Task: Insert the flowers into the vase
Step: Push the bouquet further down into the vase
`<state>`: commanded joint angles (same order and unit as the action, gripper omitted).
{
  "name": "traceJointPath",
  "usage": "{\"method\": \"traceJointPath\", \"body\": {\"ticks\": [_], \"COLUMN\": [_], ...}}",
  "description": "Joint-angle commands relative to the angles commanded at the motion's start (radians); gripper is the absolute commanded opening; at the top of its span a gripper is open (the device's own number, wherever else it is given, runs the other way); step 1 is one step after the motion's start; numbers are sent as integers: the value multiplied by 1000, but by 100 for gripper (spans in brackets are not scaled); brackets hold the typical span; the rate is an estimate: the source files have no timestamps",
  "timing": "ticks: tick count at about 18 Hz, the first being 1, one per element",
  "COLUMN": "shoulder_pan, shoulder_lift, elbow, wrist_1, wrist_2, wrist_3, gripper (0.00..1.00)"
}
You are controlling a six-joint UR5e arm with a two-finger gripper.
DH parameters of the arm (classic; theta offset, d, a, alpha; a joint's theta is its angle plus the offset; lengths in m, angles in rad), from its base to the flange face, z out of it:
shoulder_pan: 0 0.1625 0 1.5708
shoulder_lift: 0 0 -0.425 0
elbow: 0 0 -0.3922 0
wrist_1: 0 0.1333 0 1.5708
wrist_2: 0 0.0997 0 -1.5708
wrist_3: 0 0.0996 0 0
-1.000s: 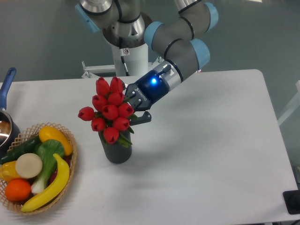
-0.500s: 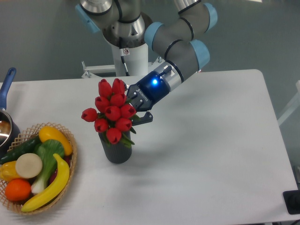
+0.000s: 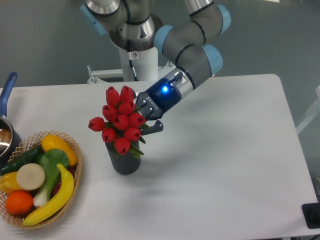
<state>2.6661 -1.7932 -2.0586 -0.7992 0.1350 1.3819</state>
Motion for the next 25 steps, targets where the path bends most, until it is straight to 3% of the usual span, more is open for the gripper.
{"method": "traceJointPath", "body": {"ticks": [25], "shoulder_pan": [0], "shoulder_lift": [-32], "elbow": [-28], "wrist_1": [-3], "wrist_2": [23], "wrist_3": [17], "gripper": [38]}}
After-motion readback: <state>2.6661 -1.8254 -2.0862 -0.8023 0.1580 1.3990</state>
